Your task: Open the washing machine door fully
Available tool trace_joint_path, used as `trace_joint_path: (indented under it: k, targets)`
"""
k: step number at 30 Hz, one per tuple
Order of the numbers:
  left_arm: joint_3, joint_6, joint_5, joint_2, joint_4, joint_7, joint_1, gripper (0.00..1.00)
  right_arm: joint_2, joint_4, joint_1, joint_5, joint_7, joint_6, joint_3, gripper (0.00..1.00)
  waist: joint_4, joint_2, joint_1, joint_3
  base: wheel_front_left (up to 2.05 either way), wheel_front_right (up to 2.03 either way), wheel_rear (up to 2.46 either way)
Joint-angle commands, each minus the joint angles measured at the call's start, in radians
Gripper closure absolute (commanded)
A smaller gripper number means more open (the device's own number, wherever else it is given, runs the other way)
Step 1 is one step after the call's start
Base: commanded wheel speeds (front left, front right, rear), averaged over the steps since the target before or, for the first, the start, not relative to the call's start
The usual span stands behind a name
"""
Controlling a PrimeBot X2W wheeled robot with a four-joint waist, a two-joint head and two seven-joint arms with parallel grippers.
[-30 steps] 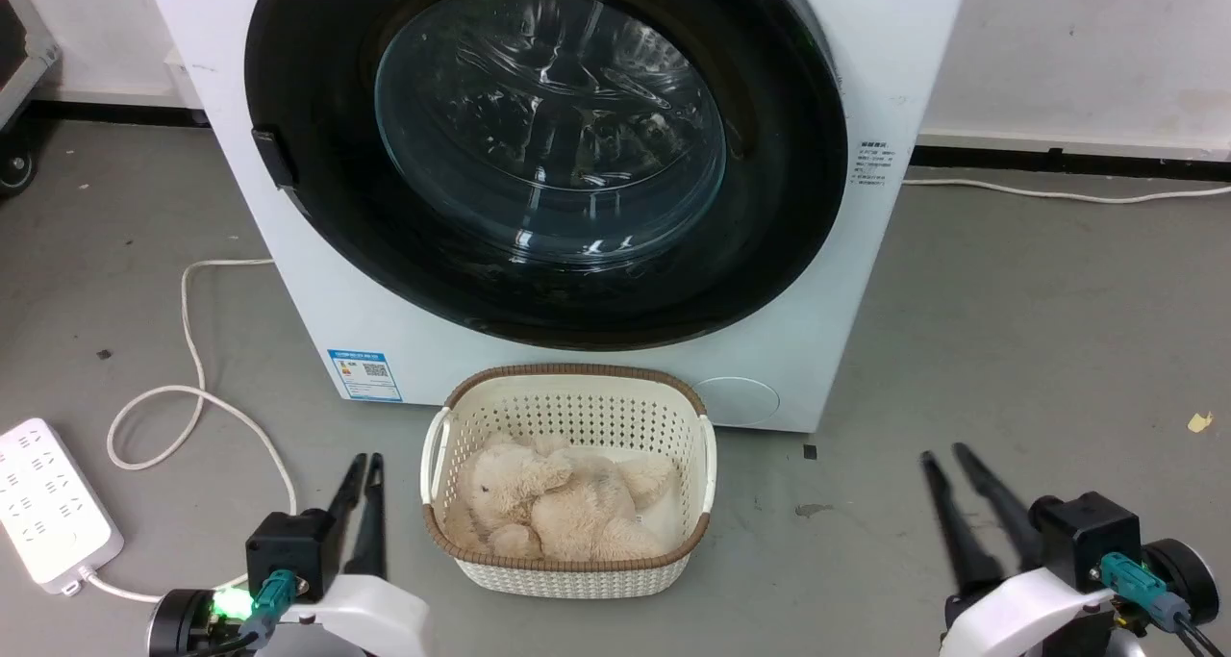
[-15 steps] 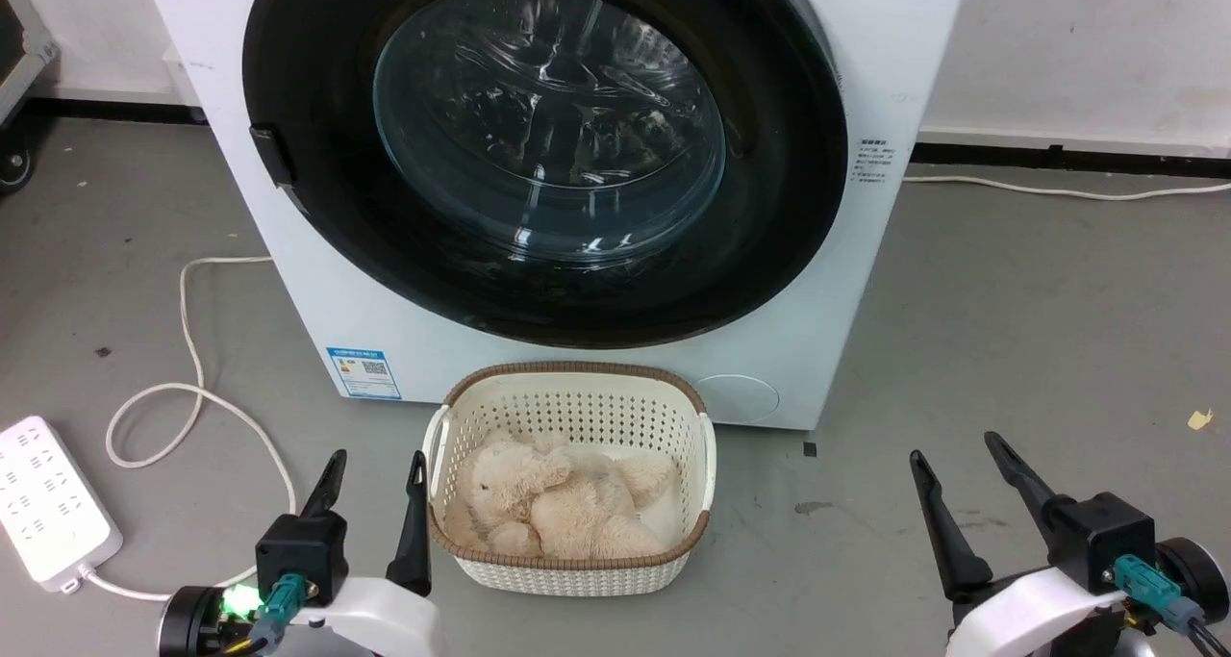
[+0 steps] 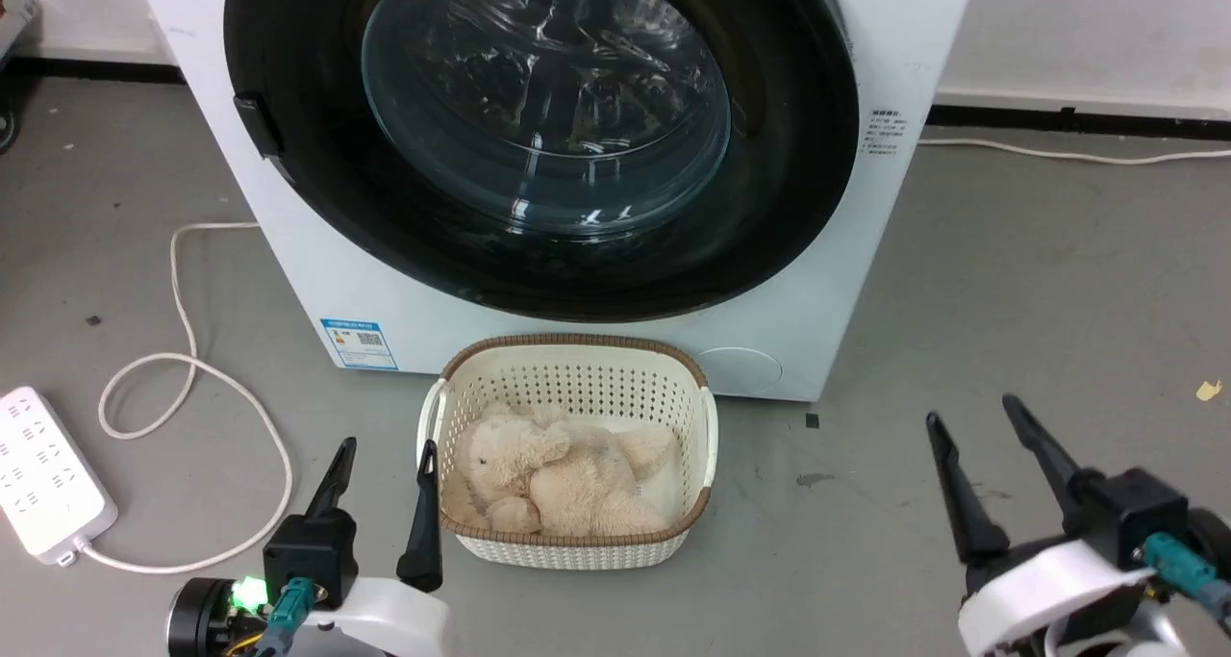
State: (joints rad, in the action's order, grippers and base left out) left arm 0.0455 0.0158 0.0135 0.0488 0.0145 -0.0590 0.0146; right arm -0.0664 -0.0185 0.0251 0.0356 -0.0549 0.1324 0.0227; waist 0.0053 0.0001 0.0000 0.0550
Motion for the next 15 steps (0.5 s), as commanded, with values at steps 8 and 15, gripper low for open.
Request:
trace_joint_path:
  k: [8, 15]
  targets:
    - [0.014, 0.015, 0.005, 0.001, 0.023, -0.028, -0.035, 0.00, -0.024, -0.012, 0.116, 0.131, 0.032, -0.001, 0.027, 1.00, 0.008, -0.0001, 0.0000, 0.036, 0.00, 0.00, 0.00]
    - [0.025, 0.021, 0.005, 0.001, 0.036, -0.043, -0.050, 0.00, -0.028, 0.004, 0.222, 0.235, 0.094, -0.001, 0.071, 1.00, 0.022, -0.0001, 0.0000, 0.065, 0.00, 0.00, 0.00]
